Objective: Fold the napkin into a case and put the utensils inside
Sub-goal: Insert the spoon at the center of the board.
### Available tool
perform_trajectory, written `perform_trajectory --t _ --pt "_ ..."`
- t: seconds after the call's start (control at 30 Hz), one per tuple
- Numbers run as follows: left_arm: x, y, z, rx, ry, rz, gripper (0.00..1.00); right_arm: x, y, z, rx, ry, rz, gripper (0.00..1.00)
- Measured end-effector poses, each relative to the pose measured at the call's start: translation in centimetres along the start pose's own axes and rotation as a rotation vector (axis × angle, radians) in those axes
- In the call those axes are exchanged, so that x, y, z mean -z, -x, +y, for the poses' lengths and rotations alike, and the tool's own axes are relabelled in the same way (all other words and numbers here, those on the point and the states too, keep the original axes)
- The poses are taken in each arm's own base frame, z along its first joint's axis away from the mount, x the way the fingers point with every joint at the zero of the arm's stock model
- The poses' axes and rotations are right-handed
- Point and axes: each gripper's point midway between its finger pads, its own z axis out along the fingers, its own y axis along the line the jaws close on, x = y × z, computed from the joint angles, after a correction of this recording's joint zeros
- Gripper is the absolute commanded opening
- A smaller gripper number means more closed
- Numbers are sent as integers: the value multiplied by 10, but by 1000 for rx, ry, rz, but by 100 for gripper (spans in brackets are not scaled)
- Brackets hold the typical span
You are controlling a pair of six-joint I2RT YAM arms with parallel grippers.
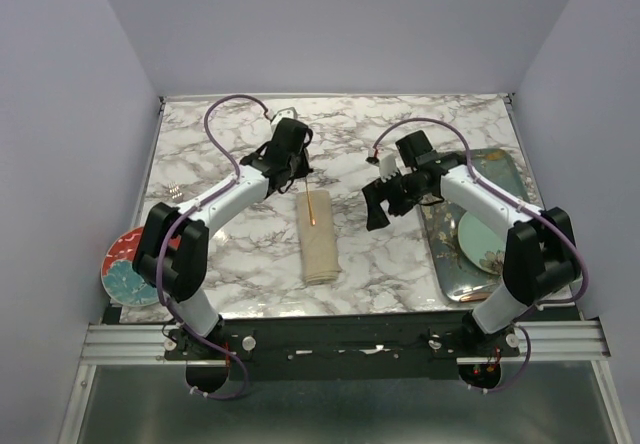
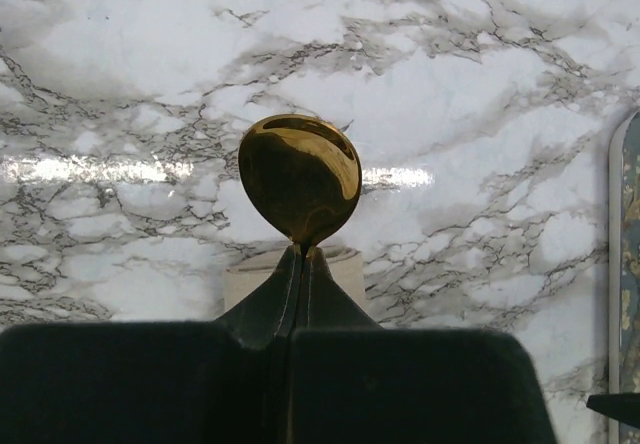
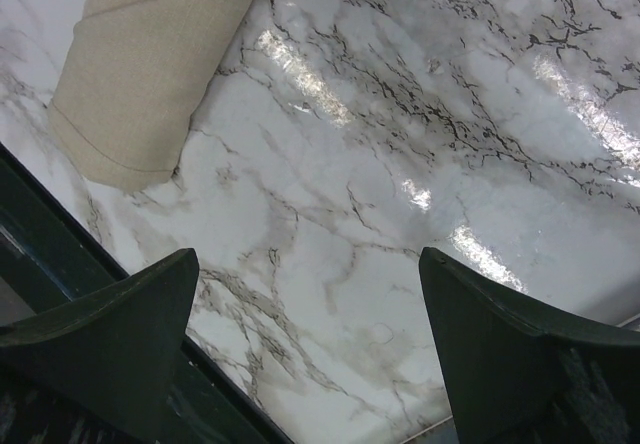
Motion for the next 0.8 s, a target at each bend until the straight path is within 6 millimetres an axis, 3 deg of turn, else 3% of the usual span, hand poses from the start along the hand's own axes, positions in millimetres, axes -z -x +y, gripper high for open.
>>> perform_trajectory --t 0.2,0.53,0.8 --pt "-9 -8 2 -9 18 -25 0 5 -6 4 -3 -2 -10 100" --pt "-17 -48 19 -34 58 39 0 4 -17 5 -16 0 2 100" --pt "-11 -82 27 -22 67 108 0 5 -20 6 -15 0 -2 100"
